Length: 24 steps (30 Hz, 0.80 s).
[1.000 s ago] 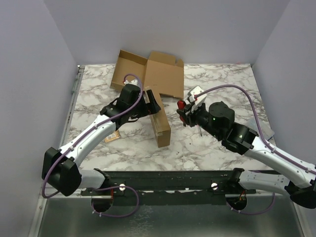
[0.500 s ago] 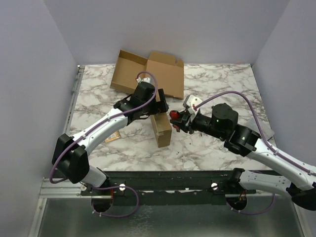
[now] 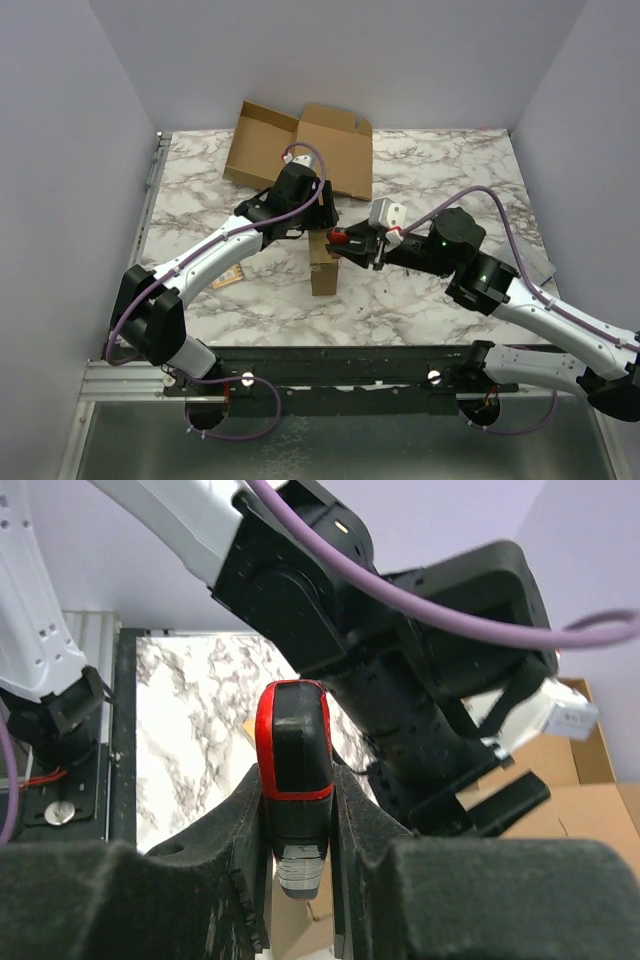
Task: Unpack the express box
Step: Cut the express box at the center of the board.
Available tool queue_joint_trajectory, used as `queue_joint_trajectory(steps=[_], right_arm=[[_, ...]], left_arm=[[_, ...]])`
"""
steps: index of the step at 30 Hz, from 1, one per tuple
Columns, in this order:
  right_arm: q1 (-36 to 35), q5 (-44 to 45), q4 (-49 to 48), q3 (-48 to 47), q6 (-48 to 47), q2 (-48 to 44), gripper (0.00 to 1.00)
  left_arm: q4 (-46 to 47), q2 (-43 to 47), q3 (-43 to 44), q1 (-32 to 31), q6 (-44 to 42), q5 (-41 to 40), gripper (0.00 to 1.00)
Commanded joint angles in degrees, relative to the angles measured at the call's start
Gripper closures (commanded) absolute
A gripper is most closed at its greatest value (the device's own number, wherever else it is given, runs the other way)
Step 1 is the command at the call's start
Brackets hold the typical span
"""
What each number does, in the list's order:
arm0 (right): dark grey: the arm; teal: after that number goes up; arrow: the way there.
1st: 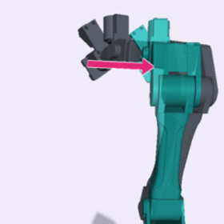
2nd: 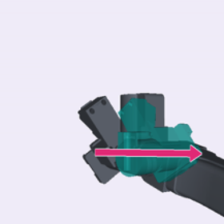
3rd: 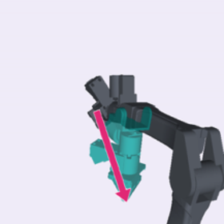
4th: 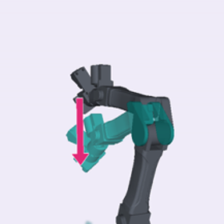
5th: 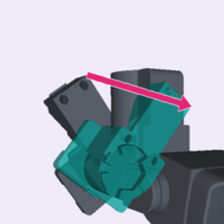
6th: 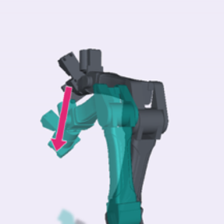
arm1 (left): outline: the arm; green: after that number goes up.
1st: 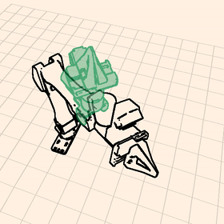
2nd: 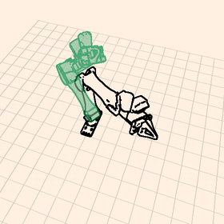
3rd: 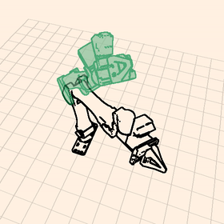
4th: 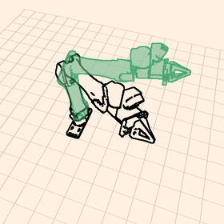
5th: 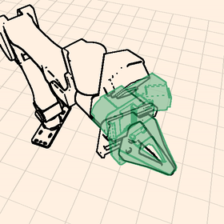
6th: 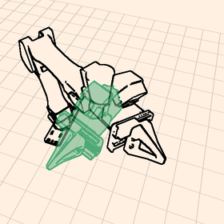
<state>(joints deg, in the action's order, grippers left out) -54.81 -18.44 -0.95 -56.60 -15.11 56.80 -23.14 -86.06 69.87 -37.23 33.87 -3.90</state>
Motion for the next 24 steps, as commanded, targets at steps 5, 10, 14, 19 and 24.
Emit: queue_joint_trajectory(steps=[5,10,14,19,24], right_arm=[[-0.7,-4.6,-9.2,0.0,-1.3,5.8,0.99],[-1.2,-3.4,-8.2,-0.1,-2.6,6.7,0.99],[-1.3,-3.9,-6.8,-0.2,-3.3,7.1,0.99],[-1.6,-4.4,-5.9,-0.3,-3.9,7.7,0.99],[-1.7,-5.5,-5.5,-0.5,-4.0,8.7,0.99]], left_arm=[[-1.5,0.7,-0.6,-0.1,-1.5,2.6,0.34],[-1.7,1.1,-0.8,-0.2,-1.5,3.3,0.34],[-1.8,1.2,-0.6,-0.2,-1.4,3.8,0.34],[-2.2,1.1,-0.2,-0.1,-1.5,3.8,0.34],[-2.4,1.1,-0.1,-0.2,-1.3,3.6,0.34]])
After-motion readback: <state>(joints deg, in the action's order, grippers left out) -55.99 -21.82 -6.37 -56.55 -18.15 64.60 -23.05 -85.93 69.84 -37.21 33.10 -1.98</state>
